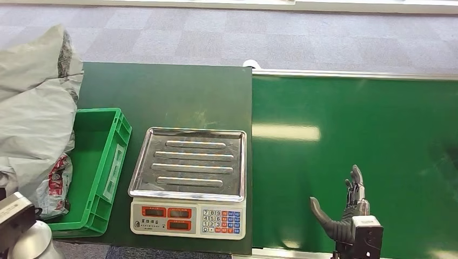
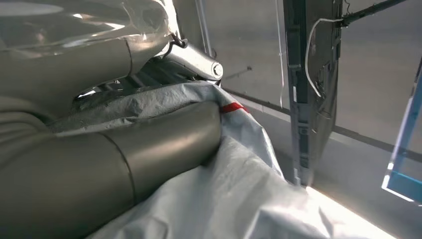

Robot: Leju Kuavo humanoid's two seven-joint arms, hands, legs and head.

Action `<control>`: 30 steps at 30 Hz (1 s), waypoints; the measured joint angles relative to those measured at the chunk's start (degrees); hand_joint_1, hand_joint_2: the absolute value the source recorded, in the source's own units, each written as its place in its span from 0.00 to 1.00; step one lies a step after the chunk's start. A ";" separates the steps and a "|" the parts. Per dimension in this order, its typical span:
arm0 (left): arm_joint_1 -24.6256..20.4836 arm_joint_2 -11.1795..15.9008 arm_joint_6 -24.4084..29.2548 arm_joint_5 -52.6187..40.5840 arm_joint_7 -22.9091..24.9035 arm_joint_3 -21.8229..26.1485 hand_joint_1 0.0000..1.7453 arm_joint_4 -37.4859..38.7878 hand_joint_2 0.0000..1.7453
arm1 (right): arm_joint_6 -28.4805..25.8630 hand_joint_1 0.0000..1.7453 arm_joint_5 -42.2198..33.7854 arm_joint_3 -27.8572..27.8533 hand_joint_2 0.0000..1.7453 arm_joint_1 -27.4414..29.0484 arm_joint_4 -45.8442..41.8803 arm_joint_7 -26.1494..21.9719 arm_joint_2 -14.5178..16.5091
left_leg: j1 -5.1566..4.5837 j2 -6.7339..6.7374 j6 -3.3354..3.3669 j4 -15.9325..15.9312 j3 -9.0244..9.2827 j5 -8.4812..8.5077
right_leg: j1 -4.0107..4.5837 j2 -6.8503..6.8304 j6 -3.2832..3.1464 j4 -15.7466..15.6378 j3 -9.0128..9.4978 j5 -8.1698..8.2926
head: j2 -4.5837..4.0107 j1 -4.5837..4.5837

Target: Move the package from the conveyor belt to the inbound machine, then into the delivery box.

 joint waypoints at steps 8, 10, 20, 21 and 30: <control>-0.23 -0.81 -0.02 -1.63 0.00 5.26 1.00 1.55 0.00 | -0.90 0.00 0.07 0.00 1.00 1.08 -0.40 0.11 -0.07 | 0.00 0.00 0.00 0.00 0.00 0.00 | 0.00 0.00 0.00 0.00 -0.01 0.00 | 0.00 0.00; -0.17 -0.78 -0.02 -1.44 0.00 6.31 1.00 2.50 0.00 | -0.88 0.00 0.24 -0.01 1.00 1.44 -0.66 0.16 -0.11 | 0.00 0.01 -0.01 0.00 -0.01 -0.01 | 0.00 0.01 0.00 0.00 -0.03 0.00 | 0.00 0.01; 0.02 -1.30 -0.02 -11.21 0.00 8.12 1.00 11.66 1.00 | 1.73 0.00 2.06 -1.48 1.00 2.80 -2.64 0.32 0.48 | -0.01 0.04 0.00 0.00 0.00 0.00 | -0.01 0.03 0.00 -0.01 -0.05 0.00 | 0.00 0.01; 0.02 -1.35 -0.02 -11.55 0.00 8.12 1.00 12.65 1.00 | 1.79 0.00 2.11 -1.60 1.00 2.89 -2.84 0.36 0.57 | -0.01 0.04 0.00 0.00 0.00 0.00 | -0.01 0.03 0.00 -0.01 -0.05 0.00 | 0.00 0.01; -0.12 -1.50 -0.02 -11.74 0.00 8.59 1.00 18.24 1.00 | 2.09 0.00 2.68 -2.33 1.00 3.30 -3.68 0.90 1.37 | 0.00 0.04 -0.01 0.00 -0.01 -0.01 | 0.00 0.03 0.00 0.00 -0.07 0.00 | 0.00 0.01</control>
